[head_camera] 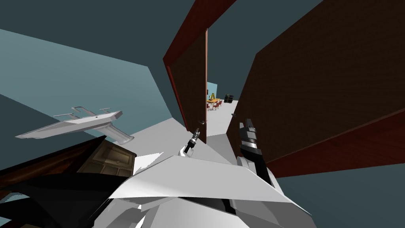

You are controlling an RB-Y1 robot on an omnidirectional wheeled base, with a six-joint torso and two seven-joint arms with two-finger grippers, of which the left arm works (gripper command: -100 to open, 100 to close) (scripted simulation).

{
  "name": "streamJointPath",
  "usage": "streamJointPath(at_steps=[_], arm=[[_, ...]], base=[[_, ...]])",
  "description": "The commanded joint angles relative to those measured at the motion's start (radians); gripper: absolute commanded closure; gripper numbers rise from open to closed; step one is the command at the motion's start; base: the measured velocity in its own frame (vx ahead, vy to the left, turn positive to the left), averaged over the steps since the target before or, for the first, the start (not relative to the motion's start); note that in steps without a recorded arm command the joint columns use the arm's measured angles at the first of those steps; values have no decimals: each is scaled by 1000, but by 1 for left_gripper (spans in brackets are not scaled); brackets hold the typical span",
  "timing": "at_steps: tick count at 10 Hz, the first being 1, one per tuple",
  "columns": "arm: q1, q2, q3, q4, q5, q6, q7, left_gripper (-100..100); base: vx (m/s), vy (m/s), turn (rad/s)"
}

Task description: Push the door open

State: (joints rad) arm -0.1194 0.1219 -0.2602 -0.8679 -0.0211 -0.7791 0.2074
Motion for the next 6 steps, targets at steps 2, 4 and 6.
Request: streamJointPath(at_steps=[2,4,6], arm=[[-24,-1,-12,64,-4,-17,1,-100],[-36,-2,-18,98,-6,-25,2,-100],[-49,-2,-24,131,-8,-34,3,-100]], base=[[84,89,-79],[75,94,-65],[51,93,-48]])
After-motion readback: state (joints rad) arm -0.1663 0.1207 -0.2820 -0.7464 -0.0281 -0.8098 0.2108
